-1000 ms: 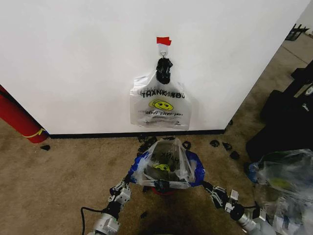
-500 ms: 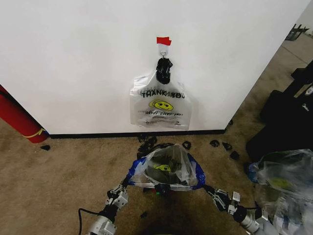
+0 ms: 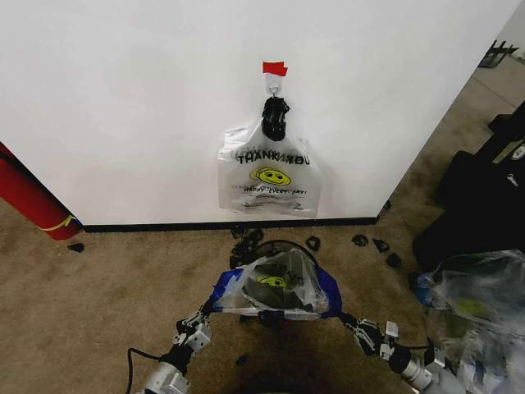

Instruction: Pick up the garbage bag from the wall and place it over the trash bin.

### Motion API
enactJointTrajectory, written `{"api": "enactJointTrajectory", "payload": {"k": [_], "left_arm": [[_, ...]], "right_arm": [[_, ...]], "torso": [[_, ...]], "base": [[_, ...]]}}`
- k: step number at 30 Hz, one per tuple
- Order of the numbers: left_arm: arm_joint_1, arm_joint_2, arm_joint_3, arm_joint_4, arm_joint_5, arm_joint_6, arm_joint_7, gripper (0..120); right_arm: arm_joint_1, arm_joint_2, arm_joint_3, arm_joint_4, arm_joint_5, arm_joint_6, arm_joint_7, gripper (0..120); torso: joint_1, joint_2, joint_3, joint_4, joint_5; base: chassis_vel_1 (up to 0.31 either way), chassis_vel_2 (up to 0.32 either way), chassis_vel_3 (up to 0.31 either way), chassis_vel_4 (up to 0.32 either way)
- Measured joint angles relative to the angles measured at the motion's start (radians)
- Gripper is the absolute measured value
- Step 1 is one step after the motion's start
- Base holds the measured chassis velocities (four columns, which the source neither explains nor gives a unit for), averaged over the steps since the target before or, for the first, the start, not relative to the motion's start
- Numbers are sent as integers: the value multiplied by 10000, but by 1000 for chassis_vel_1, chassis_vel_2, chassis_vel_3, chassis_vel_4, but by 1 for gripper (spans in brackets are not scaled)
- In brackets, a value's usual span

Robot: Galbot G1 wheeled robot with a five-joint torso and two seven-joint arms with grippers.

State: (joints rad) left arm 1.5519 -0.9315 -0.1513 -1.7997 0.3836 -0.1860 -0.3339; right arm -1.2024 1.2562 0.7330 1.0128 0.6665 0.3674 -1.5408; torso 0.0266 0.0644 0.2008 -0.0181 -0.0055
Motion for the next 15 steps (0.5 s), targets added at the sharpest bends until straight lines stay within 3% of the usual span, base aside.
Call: {"api": "enactJointTrajectory", "payload": {"k": [9, 15], "left_arm": [[-99, 271, 76, -4, 100, 42, 74, 0], [-440, 258, 109, 157, -50, 161, 114, 0]], "right_arm": [[163, -281, 78, -189, -331, -23, 10, 0], [331, -189, -132, -303, 552, -426, 9, 0]], "torso": [[0, 0, 0, -1, 2], [0, 0, 0, -1, 0]], "base": [[0, 0, 0, 0], [0, 0, 0, 0]]}}
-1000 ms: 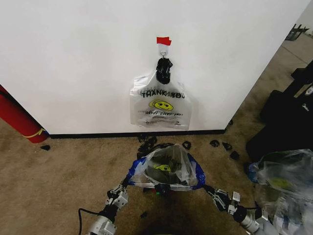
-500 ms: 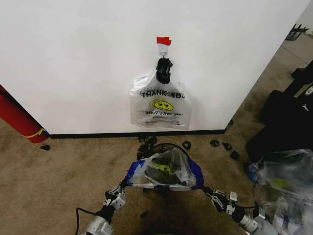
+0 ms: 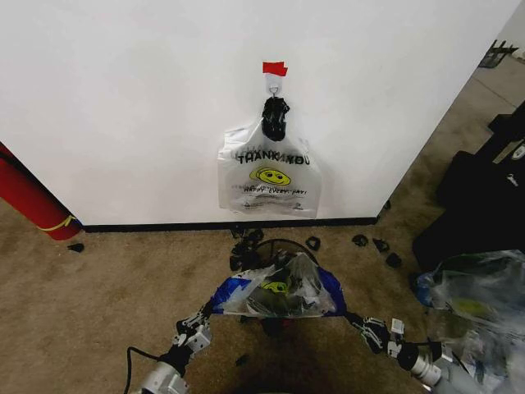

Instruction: Pick up the garbage bag from the wall and place it over the trash bin.

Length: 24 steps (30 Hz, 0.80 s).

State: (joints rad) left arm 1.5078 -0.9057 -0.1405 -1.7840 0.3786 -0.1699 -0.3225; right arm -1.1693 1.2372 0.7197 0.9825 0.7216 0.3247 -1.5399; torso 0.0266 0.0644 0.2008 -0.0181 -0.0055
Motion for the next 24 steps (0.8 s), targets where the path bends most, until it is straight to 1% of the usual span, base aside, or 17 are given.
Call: {"api": "enactJointTrajectory", "payload": {"k": [4, 5, 7, 13, 18, 19, 20, 22, 24], "left_arm": [[-192, 127, 58, -5, -163, 106, 201, 0], [-192, 127, 58, -5, -163, 106, 201, 0], [-199, 252, 58, -58, -321, 194, 509, 0], [-123, 433, -40, -248, -727, 243, 1362, 0], [-121, 438, -57, -394, -1122, 262, 1528, 0], [-126, 434, -54, -430, -1231, 299, 1529, 0], [-126, 434, -54, -430, -1231, 299, 1529, 0], [-132, 429, -19, -539, -1665, 501, 1521, 0], [-158, 421, 3, -574, -1975, 674, 1514, 0]], "right_arm": [[141, 282, -267, -73, 967, -666, 17, 0], [141, 282, -267, -73, 967, -666, 17, 0], [246, 467, -383, -174, 1381, -1005, 134, 0], [389, 698, -504, -392, 1605, -1500, 483, 0], [214, 790, -701, 9, 1642, -2134, 1956, 0], [189, 806, -740, 82, 1659, -2154, 2254, 0], [189, 806, -740, 82, 1659, -2154, 2254, 0], [135, 825, -816, 259, 1604, -2138, 3064, 0], [108, 824, -854, 318, 1395, -2010, 3572, 0]], "torso": [[0, 0, 0, 0, 0], [0, 0, 0, 0, 0], [0, 0, 0, 0, 0], [0, 0, 0, 1, 1], [0, 0, 0, 0, -1], [0, 0, -1, 0, 0], [0, 0, -1, 0, 0], [0, 0, -1, 1, 2], [0, 0, -1, 0, -1]], "base": [[0, 0, 0, 0], [0, 0, 0, 0], [0, 0, 0, 0], [0, 0, 0, 0], [0, 0, 0, 0], [0, 0, 0, 0], [0, 0, 0, 0], [0, 0, 0, 0], [0, 0, 0, 0]]}}
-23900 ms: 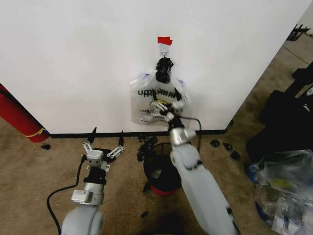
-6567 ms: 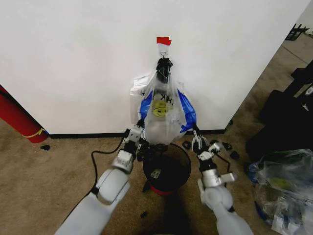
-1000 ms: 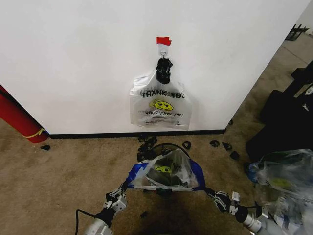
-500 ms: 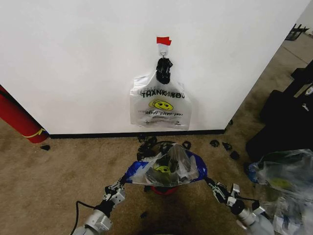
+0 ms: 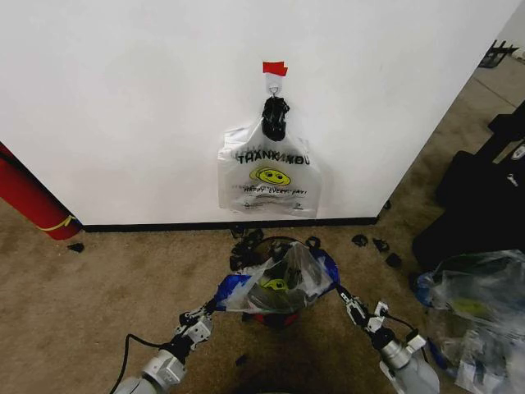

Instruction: Pick up the garbage bag from the wall and place it over the trash bin.

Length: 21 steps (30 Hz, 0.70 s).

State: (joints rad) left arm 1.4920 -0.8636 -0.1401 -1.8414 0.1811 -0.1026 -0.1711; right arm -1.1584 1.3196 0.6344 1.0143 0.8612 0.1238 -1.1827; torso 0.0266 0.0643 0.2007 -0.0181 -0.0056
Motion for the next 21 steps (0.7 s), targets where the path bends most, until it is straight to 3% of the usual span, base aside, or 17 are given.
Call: {"api": "enactJointTrajectory", "payload": {"k": [5, 11, 16, 21], "left_arm": [[-28, -3, 37, -33, -745, 422, -9, 0], [226, 80, -28, -290, -1021, 447, 110, 0], [548, 184, -181, -591, -971, 280, 182, 6], [1237, 509, -459, -1246, -730, 306, 355, 27]], "right_arm": [[12, -23, -43, -61, -204, 404, 399, 0], [-59, -101, 43, -63, -262, 517, -74, 0], [-185, -267, 193, -21, -325, 517, -932, 15], [-349, -684, 543, 108, -657, 233, -2290, 36]], "torso": [[0, 0, 0, 0, 1], [0, 0, 0, 0, 2], [0, 0, 0, 0, 4], [0, 0, 0, 0, 4]], "base": [[0, 0, 0, 0], [0, 0, 0, 0], [0, 0, 0, 0], [0, 0, 0, 0]]}}
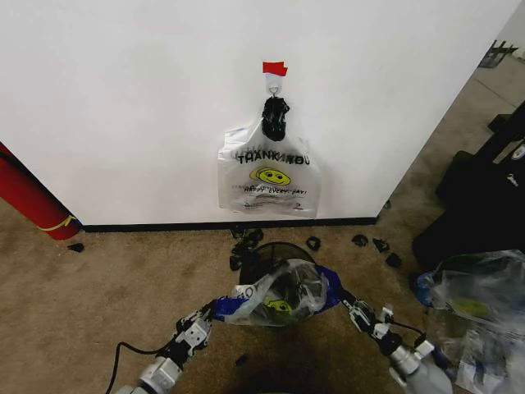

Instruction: Pick up the garbage bag from the wall and place it over the trash bin.

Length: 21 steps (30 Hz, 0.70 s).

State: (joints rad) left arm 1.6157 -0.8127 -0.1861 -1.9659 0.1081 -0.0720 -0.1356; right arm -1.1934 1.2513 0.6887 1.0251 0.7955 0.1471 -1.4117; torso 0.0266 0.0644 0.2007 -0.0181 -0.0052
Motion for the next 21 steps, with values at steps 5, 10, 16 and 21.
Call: {"api": "enactJointTrajectory", "payload": {"k": [5, 10, 16, 21], "left_arm": [[323, 190, -137, -306, 131, 142, 189, 43], [1271, 645, -1248, -1202, 687, 917, 805, 65], [1815, 829, -2470, -2566, 166, 558, 2293, 87], [1156, 842, -2673, -3368, -824, 685, 3203, 99]], "right_arm": [[-5, -268, 235, -21, -273, -214, -828, 49], [-320, -913, 525, 970, 166, -384, -1260, 72], [-936, -1000, 376, 3282, 2104, -28, 329, 94], [-1180, -973, 92, 4846, 2767, 510, 2211, 100]], "torso": [[0, 0, 0, 1, -3], [0, 0, 1, 0, -1], [0, 0, 1, 1, -3], [0, 0, 1, -1, -2]], "base": [[0, 0, 0, 0], [0, 0, 0, 0], [0, 0, 0, 0], [0, 0, 0, 0]]}}
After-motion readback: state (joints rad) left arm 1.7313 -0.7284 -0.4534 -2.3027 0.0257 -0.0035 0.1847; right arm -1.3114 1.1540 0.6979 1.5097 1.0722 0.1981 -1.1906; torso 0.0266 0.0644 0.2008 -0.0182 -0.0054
